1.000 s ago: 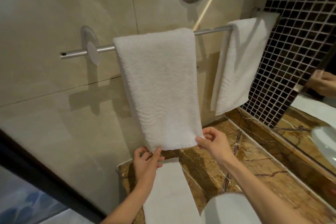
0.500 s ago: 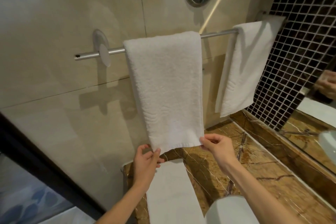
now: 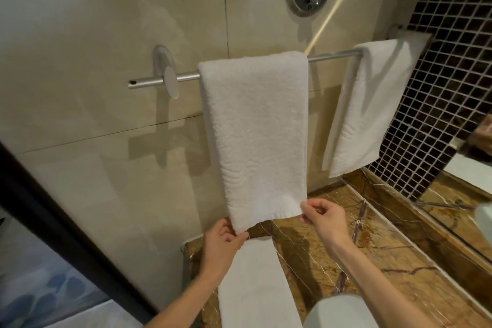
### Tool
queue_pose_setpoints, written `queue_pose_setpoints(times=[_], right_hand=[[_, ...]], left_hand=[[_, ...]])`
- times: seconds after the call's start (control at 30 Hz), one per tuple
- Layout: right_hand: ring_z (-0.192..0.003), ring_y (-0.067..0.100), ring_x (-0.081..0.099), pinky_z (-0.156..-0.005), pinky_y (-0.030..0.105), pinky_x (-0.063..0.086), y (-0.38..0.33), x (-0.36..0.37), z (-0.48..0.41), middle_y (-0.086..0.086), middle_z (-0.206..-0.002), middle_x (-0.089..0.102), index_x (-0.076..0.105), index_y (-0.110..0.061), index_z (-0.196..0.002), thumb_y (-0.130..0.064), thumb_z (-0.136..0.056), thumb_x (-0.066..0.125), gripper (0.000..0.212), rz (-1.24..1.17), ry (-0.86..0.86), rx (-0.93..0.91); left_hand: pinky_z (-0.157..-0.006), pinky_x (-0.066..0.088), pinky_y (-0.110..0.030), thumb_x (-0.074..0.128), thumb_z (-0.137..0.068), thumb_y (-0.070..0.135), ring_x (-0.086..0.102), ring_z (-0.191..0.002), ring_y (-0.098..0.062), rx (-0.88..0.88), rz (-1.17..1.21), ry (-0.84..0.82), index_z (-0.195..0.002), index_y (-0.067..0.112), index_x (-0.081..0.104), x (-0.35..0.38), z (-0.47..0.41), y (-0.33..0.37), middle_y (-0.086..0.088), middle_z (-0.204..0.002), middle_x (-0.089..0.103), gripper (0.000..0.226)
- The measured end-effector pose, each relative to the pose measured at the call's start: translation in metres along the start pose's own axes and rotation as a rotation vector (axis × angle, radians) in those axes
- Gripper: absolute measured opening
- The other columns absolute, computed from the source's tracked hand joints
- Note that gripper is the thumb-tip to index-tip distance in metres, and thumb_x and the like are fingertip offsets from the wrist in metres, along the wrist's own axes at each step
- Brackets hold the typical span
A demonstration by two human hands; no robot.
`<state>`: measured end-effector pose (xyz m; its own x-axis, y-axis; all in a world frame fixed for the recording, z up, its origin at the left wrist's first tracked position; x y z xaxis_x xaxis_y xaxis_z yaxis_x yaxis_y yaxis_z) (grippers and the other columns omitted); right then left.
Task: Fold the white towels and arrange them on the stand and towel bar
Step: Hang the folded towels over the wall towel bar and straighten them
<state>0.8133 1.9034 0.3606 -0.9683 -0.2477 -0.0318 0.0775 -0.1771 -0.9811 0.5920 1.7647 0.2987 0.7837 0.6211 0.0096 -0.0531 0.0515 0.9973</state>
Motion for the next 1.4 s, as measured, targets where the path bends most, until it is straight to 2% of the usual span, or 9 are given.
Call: queue_pose_setpoints(times=[0.2, 0.33, 0.57, 0.67, 0.73, 0.93, 1.03, 1.17, 1.4], right_hand=[[-0.081, 0.018, 0.068, -0.064, 0.02, 0.054, -0.004, 0.001, -0.005, 0.007, -0.089, 0.07, 0.068, -0.009, -0.092, -0.006, -0.086, 0.067, 0.007, 0.062, 0.054, -0.03], [-0.081, 0.016, 0.067, -0.058, 0.016, 0.052, -0.007, 0.001, -0.01, 0.006, -0.089, 0.069, 0.067, -0.01, -0.093, -0.007, -0.087, 0.066, 0.008, 0.084, 0.085, -0.047], [-0.082, 0.021, 0.067, -0.062, 0.021, 0.053, -0.007, -0.001, -0.02, 0.01, -0.09, 0.067, 0.065, -0.009, -0.092, -0.006, -0.088, 0.064, 0.005, 0.069, 0.102, -0.02], [-0.083, 0.022, 0.067, -0.066, 0.023, 0.055, -0.009, -0.001, -0.028, 0.01, -0.09, 0.068, 0.065, -0.011, -0.091, -0.007, -0.088, 0.065, 0.004, 0.1, 0.094, -0.019], [-0.081, 0.021, 0.068, -0.066, 0.022, 0.055, -0.008, 0.0, -0.032, 0.01, -0.089, 0.068, 0.065, -0.012, -0.09, -0.008, -0.088, 0.065, 0.004, 0.115, 0.09, -0.02], [-0.088, 0.02, 0.066, -0.075, 0.026, 0.053, -0.015, 0.009, -0.029, 0.004, -0.091, 0.068, 0.065, -0.011, -0.095, -0.01, -0.089, 0.064, 0.006, 0.19, 0.055, -0.05], [-0.102, 0.01, 0.059, -0.09, 0.027, 0.049, -0.042, 0.02, -0.01, -0.007, -0.107, 0.063, 0.06, -0.02, -0.113, -0.015, -0.092, 0.059, 0.021, 0.365, 0.073, -0.227], [-0.109, -0.008, 0.049, -0.098, 0.024, 0.04, -0.111, 0.04, 0.024, -0.024, -0.112, 0.053, 0.054, -0.029, -0.116, -0.015, -0.093, 0.055, 0.028, 0.437, 0.084, -0.563], [-0.114, 0.017, 0.05, -0.098, 0.025, 0.039, -0.244, 0.071, 0.089, 0.009, -0.118, 0.057, 0.063, -0.005, -0.113, -0.009, -0.088, 0.054, 0.026, 0.574, 0.17, -1.162]], left_hand=[[-0.052, 0.047, -0.017, 0.076, -0.077, 0.006, 0.06, -0.055, -0.009, 0.022, 0.038, 0.021, -0.08, 0.011, 0.068, 0.0, 0.003, 0.0, -0.004, -0.064, 0.07, 0.01], [-0.052, 0.048, -0.018, 0.079, -0.073, 0.006, 0.062, -0.055, -0.013, 0.015, 0.042, 0.023, -0.083, 0.009, 0.067, -0.003, 0.003, -0.001, -0.008, -0.065, 0.07, 0.016], [-0.058, 0.052, -0.022, 0.084, -0.069, 0.021, 0.068, -0.063, -0.016, 0.005, -0.049, -0.033, -0.088, 0.029, 0.067, 0.002, -0.015, -0.002, -0.002, -0.071, 0.071, 0.027], [-0.061, 0.055, -0.028, 0.085, -0.054, 0.05, 0.068, -0.065, -0.017, -0.014, -0.066, -0.032, -0.1, 0.033, 0.061, -0.001, -0.025, -0.005, 0.0, -0.072, 0.07, 0.055], [-0.059, 0.054, -0.027, 0.084, -0.05, 0.056, 0.069, -0.066, -0.017, -0.021, -0.087, -0.024, -0.108, 0.031, 0.055, -0.004, -0.03, -0.006, 0.001, -0.072, 0.07, 0.07], [-0.062, 0.056, -0.028, 0.085, -0.057, 0.046, 0.071, -0.073, -0.013, 0.023, -0.147, -0.03, -0.091, 0.04, 0.057, -0.006, -0.038, -0.001, 0.01, -0.086, 0.073, 0.044], [-0.075, 0.056, -0.032, 0.086, -0.063, 0.031, 0.071, -0.086, -0.011, 0.02, -0.104, -0.054, -0.097, 0.039, 0.058, -0.004, -0.041, 0.003, 0.015, -0.092, 0.073, 0.045], [-0.072, 0.056, -0.024, 0.085, -0.067, 0.016, 0.07, -0.084, -0.007, 0.023, -0.076, -0.015, -0.097, 0.028, 0.06, -0.002, -0.044, 0.014, 0.013, -0.09, 0.072, 0.041], [-0.063, 0.053, -0.022, 0.081, -0.074, 0.017, 0.07, -0.074, -0.015, 0.017, -0.145, -0.012, -0.095, 0.023, 0.063, -0.002, -0.041, 0.022, 0.003, -0.084, 0.074, 0.028]])
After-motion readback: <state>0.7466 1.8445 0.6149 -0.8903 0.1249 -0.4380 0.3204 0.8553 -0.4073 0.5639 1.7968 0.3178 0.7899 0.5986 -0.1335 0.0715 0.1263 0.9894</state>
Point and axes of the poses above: each hand's wrist, its own z-axis away from the middle knuckle, its own x-axis out of the palm, y = z × x, the point moved 8 cm from there along -z, towards the middle knuckle
